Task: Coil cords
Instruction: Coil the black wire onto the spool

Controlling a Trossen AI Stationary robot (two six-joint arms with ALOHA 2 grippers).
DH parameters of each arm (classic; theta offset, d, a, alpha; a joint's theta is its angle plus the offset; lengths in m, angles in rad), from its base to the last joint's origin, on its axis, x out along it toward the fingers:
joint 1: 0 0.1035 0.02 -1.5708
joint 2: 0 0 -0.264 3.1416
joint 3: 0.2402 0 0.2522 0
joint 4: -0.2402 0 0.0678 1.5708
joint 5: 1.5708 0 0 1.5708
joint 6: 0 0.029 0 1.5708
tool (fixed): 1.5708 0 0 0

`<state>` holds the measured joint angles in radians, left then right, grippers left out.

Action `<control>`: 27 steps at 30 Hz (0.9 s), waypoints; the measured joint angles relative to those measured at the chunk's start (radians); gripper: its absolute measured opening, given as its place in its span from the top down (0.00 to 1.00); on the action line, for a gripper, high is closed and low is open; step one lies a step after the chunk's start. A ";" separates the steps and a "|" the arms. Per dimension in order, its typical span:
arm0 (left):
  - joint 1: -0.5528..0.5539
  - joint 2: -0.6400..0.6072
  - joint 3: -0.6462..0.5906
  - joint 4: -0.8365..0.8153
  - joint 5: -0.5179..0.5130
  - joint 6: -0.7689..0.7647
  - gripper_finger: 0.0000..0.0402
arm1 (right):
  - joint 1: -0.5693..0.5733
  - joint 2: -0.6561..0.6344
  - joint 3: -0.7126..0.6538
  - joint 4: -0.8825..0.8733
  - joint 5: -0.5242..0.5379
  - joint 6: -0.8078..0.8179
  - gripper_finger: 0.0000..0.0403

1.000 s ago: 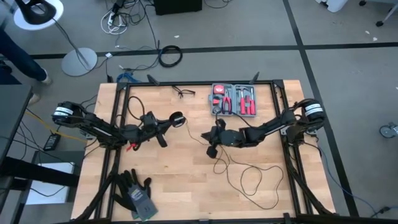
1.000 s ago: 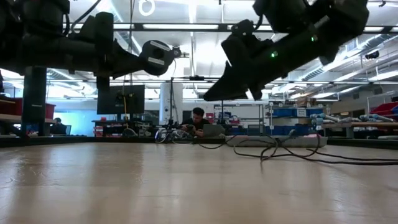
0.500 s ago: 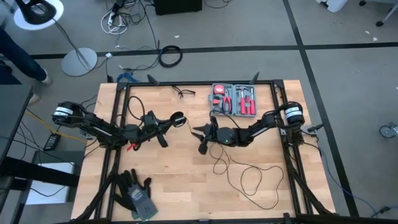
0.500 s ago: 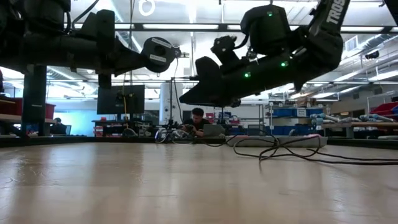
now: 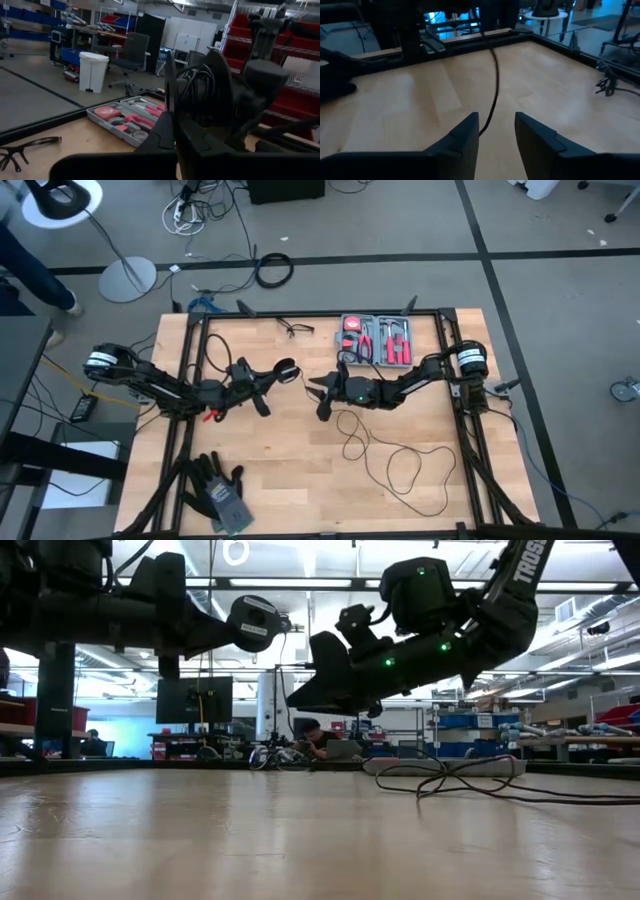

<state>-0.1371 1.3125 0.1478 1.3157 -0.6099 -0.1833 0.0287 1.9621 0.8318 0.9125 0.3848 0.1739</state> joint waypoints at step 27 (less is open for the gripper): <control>0.000 0.000 0.094 -0.134 0.081 0.042 1.00 | -0.014 0.000 0.000 -0.002 -0.068 0.042 0.72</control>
<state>-0.1368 1.3128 0.2417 1.1816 -0.5293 -0.1416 0.0149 1.9621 0.8314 0.9104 0.3164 0.2159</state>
